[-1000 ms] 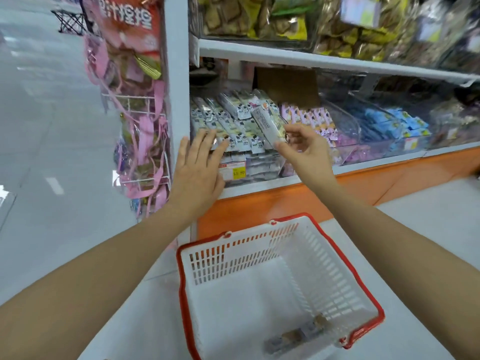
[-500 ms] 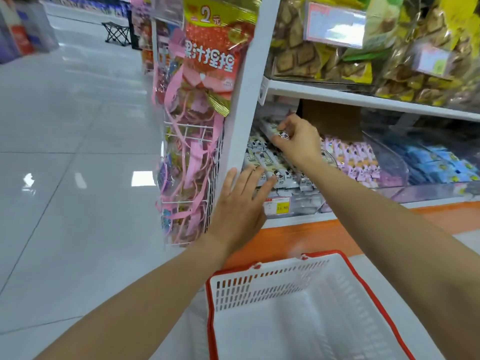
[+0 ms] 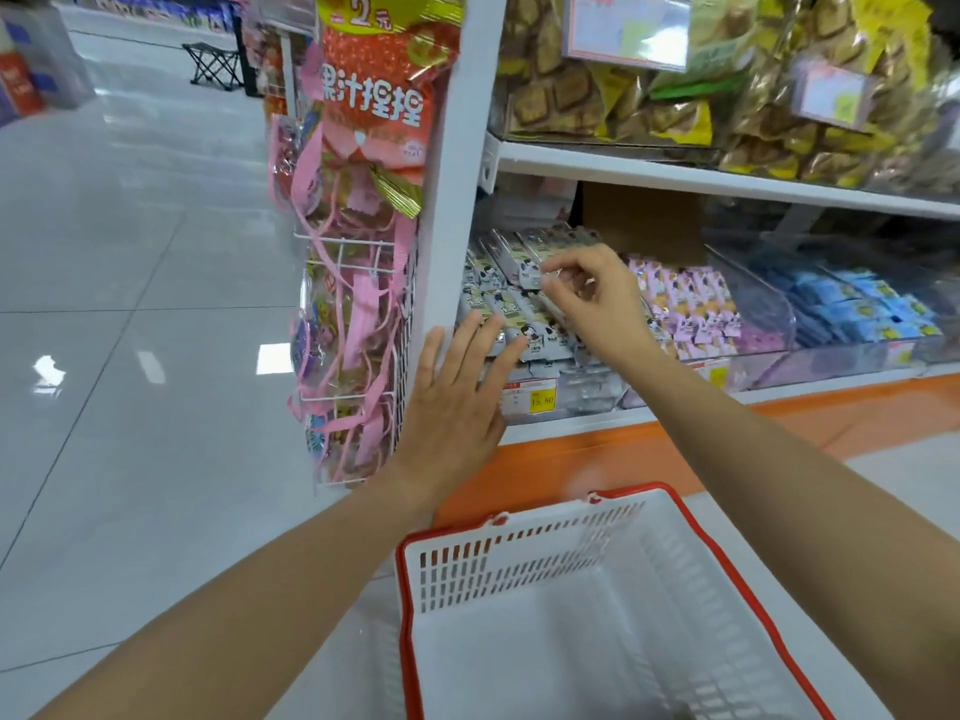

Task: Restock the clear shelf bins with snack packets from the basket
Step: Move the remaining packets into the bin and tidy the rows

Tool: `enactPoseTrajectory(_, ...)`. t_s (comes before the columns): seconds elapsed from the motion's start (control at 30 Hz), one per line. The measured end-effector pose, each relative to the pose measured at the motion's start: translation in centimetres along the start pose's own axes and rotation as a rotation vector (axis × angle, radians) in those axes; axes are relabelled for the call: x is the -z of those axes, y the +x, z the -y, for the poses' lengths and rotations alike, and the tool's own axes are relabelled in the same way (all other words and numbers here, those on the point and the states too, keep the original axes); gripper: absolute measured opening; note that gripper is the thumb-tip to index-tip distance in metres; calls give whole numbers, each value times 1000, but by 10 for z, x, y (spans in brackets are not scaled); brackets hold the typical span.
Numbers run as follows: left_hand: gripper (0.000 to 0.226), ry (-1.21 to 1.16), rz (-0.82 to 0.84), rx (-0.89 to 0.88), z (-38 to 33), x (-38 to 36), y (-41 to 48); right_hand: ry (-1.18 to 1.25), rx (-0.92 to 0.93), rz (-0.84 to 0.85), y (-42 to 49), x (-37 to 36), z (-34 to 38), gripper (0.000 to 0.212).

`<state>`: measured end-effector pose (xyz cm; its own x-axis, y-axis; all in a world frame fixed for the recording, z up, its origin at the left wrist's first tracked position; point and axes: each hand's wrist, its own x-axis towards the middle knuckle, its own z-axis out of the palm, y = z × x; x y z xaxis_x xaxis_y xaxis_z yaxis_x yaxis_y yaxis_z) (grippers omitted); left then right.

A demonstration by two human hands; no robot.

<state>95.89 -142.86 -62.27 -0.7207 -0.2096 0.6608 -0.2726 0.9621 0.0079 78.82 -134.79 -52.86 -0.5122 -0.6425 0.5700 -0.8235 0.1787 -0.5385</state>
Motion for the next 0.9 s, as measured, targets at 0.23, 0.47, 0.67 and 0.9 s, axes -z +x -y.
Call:
enactPoseTrajectory(0.23,62,-95,-92,-222,-56,-26,-19,182,-26,66,-88,36,-35,7)
enactPoseTrajectory(0.47,61,-95,472,-243,-91,-84,-58,46,-366,434,-199,27,-137,6)
enactPoseTrajectory(0.67,75,-34,814,-179,-100,-130,-96,-113,-541,912,-289,6,-204,13)
enactPoseTrajectory(0.9,76,1,738,-173,-103,-157,-123,-239,-647,1388,-367,-11,-243,32)
